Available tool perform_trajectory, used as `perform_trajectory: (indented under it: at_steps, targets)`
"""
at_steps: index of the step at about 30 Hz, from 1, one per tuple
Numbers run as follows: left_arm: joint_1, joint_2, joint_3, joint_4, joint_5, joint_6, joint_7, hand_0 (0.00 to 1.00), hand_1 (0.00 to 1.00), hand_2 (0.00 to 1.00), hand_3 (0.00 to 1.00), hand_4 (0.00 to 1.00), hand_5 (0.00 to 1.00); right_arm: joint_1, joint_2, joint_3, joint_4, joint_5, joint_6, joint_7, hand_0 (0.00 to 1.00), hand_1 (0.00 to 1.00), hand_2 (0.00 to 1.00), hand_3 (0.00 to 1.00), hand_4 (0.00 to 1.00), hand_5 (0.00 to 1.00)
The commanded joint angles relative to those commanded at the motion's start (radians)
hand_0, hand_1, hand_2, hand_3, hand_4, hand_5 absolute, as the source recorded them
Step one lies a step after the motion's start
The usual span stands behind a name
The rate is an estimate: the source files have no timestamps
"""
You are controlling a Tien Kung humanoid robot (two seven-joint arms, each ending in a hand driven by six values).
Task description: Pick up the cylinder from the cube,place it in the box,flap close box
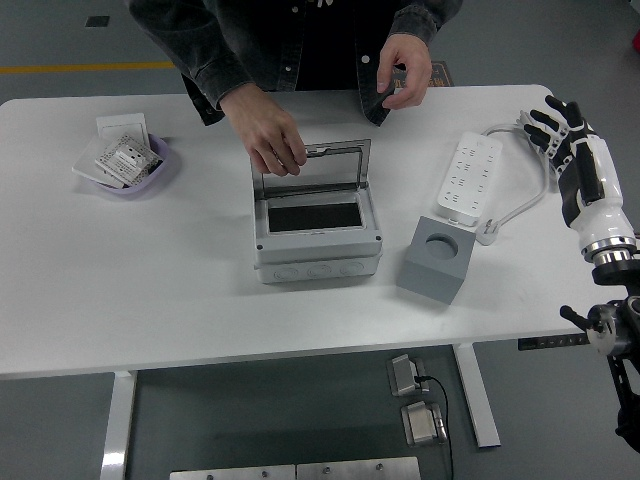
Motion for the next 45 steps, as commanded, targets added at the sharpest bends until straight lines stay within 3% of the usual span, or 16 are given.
perform_trajectory:
  at_steps: [19, 33, 45]
  targets:
    - [-0.001, 0.03, 0.044, 0.0, -0.047, 0.001, 0.01, 0.603, 0.663, 0.604, 0.591, 0.635, 0.277, -0.012, 0.053, -0.028, -0.001, -0.012, 0.011, -0.001, 0.85, 0.76, 0.794, 0.844, 0.998, 0.956]
    - [0.006, 0.027, 0.026, 0.0, -0.026, 0.001, 0.009, 0.603, 0.663, 0.603, 0.591, 0.635, 0.274, -0.006, 0.018, -0.019, 0.012, -0.01, 0.034, -0.005, 0.869, 0.786, 0.836, 0.897, 0.998, 0.953]
    - [0.058, 0.009, -0.073, 0.0, 0.066, 0.0, 0.009, 0.602, 0.663, 0.603, 0.591, 0.635, 0.275, 0.002, -0.007, -0.002, 0.031, -0.019, 0.037, -0.013, 0.881, 0.799, 0.843, 0.904, 0.998, 0.979]
